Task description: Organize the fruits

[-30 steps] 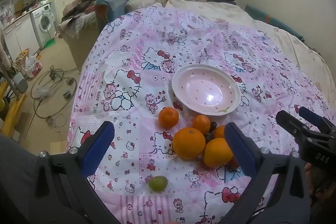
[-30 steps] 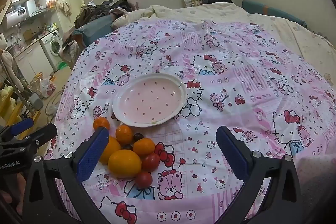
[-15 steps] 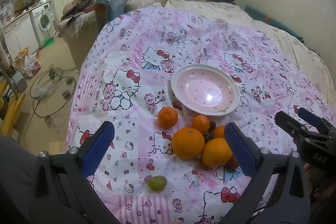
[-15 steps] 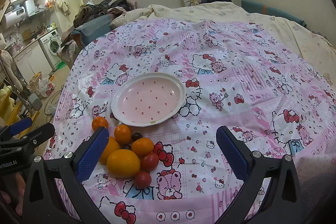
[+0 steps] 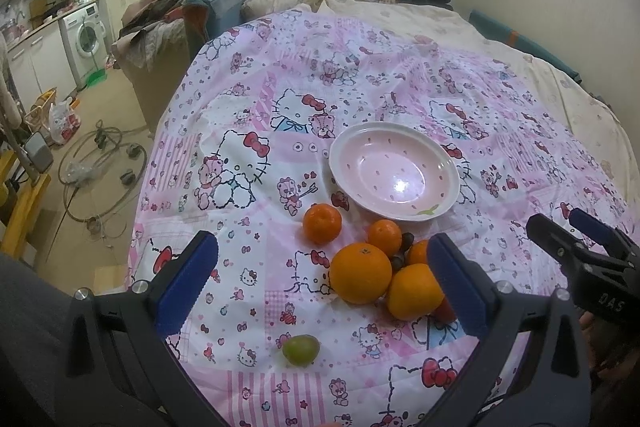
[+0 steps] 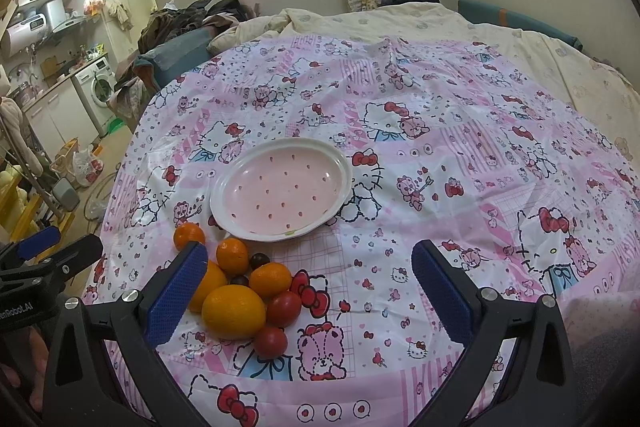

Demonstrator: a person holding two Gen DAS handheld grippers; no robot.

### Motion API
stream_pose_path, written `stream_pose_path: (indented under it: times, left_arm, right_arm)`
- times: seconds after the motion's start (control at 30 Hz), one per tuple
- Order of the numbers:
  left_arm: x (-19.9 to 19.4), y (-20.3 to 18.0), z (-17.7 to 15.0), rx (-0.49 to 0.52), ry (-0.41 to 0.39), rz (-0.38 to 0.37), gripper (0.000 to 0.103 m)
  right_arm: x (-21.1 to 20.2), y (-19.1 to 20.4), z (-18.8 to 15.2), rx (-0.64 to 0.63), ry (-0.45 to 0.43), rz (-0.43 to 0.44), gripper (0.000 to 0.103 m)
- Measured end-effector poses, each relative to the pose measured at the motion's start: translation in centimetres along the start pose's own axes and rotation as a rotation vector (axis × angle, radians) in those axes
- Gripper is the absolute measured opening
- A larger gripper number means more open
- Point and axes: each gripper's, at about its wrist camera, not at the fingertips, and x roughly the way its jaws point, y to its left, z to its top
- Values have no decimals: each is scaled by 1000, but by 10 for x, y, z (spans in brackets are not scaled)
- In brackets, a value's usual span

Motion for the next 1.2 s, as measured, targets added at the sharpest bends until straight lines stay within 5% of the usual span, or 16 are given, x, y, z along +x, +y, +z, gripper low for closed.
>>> stream_pose_path:
  times: [1.2]
  left_arm:
    - [0,-3,-3,0,7,0,103]
  right_arm:
    - [2,2,-1,3,2,-2,103]
